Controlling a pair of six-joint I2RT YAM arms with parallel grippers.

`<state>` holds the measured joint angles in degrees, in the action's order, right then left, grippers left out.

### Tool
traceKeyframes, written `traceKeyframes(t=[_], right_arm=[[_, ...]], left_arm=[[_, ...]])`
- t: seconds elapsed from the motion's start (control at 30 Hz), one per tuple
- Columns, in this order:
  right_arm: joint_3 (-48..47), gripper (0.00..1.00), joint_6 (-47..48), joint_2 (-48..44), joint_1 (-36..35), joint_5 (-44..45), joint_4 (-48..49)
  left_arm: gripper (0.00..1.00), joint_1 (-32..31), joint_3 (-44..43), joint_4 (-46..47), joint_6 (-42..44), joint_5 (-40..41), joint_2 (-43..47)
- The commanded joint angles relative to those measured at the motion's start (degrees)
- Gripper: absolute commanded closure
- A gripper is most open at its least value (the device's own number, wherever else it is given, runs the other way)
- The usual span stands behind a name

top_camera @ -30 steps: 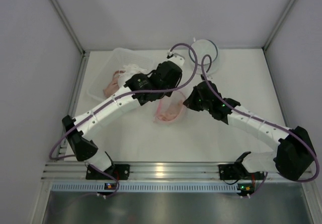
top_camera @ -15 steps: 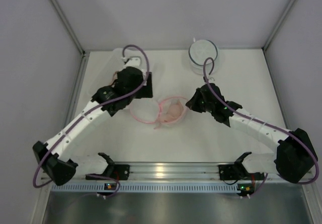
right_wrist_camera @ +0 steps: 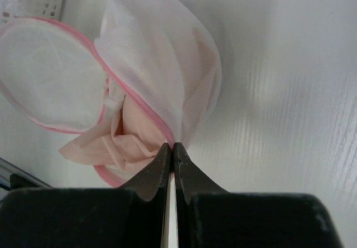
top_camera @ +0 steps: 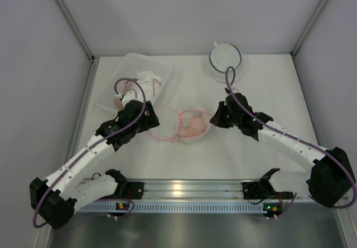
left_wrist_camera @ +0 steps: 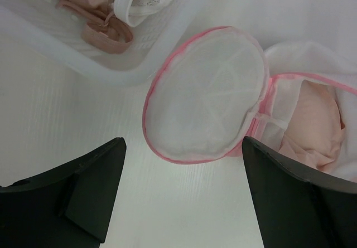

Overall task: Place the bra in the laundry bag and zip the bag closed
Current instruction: Close the laundry bag at the center of the board.

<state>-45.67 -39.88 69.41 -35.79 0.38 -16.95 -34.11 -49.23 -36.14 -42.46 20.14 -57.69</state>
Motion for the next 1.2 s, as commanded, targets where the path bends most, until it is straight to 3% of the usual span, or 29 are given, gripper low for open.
traceKeyframes(t=[0.0, 0.23, 0.5, 0.77, 1.17], right_arm=[[-0.9, 1.00, 1.7, -2.1, 0.6, -2.0, -1.1], [-2.8, 1.00, 2.2, -0.9, 0.5, -3.4, -1.7], [-5.7, 1.00, 5.3, -1.3, 0.9, -1.1, -8.5], [-1.9, 1.00, 5.7, -5.2, 2.3, -1.4, -17.8], [0.7, 1.00, 6.1, -11.8, 4.4, -1.3, -26.5]], left_arm=[[0.09, -0.1, 4.2, 4.8, -6.1, 0.3, 5.0], [0.13, -0.1, 8.1, 11.0, -6.0, -3.4, -0.4], [0.12, -0.1, 16.7, 10.3, -13.2, 0.2, 5.9], [0.13, -1.4, 22.8, 21.8, -19.0, -3.1, 5.7], [0.14, -6.8, 24.9, 38.8, -23.4, -2.4, -9.0]])
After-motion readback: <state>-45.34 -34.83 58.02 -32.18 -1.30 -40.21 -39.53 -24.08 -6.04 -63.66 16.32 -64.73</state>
